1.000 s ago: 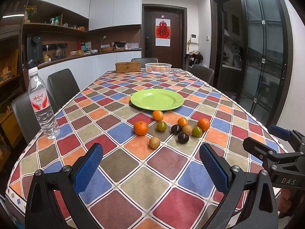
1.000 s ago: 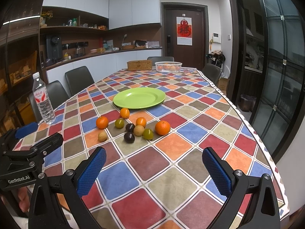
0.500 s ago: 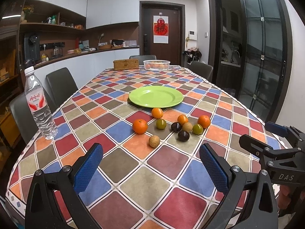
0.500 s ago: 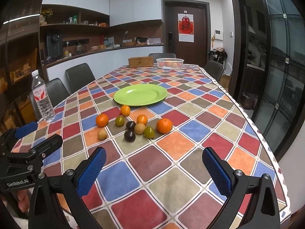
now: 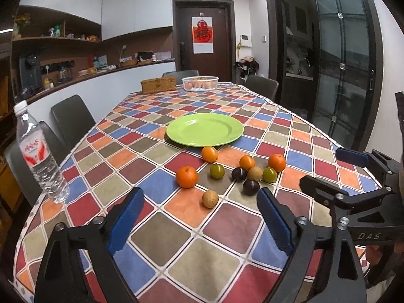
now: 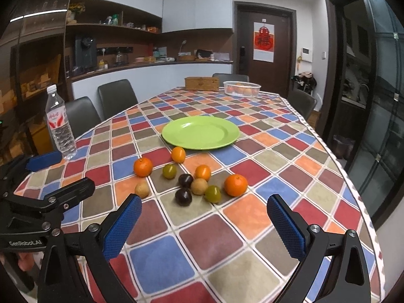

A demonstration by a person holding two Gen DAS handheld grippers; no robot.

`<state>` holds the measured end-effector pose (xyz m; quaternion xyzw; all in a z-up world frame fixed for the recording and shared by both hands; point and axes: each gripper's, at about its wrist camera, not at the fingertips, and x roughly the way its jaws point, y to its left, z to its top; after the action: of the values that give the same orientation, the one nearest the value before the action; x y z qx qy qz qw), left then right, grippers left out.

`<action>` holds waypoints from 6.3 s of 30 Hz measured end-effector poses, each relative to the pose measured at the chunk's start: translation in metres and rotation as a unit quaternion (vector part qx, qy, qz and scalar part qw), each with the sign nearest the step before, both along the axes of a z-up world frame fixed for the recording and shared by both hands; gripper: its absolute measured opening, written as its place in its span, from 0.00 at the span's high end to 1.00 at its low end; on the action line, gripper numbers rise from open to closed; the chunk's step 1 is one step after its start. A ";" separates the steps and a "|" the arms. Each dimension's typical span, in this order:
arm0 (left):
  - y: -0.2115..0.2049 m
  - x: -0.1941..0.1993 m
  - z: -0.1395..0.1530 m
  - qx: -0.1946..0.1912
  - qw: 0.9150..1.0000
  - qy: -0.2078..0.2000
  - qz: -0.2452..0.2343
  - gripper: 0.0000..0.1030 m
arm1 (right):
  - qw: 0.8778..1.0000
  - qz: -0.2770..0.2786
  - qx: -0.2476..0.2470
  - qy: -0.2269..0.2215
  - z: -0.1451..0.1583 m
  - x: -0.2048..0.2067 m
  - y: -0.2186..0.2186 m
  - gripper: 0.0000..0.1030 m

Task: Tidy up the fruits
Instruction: 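Grasp the brown kiwi with the left tool while the right tool grasps a dark plum, then carry kiwi and plum onto the green plate and open both tools, then withdraw both tools from the plate back toward the loose fruits, then grasp the large mandarin with the left tool while the right tool grasps a green tomato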

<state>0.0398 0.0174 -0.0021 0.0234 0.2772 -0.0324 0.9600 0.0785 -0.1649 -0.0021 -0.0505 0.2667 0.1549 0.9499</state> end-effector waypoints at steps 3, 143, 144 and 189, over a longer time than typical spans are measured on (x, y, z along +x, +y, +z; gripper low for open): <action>0.001 0.009 -0.005 0.001 1.000 0.012 -0.012 0.21 | 1.000 0.011 -0.006 0.008 -0.004 0.009 0.008 0.08; 0.003 0.073 0.023 0.044 0.998 0.024 0.022 0.35 | 0.993 0.017 0.054 0.106 0.011 0.103 -0.006 0.56; 0.003 0.071 0.021 0.050 0.998 0.022 0.024 0.35 | 0.992 0.013 0.054 0.109 0.008 0.102 -0.006 0.56; 0.011 0.144 -0.070 0.033 0.989 0.145 -0.012 0.51 | 0.979 0.000 0.010 0.204 -0.072 0.123 0.009 0.65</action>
<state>0.1835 0.0284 -0.0718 0.0532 0.4141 -0.0375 0.9079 0.2017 -0.1560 -0.0743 -0.0086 0.4531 0.1649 0.8761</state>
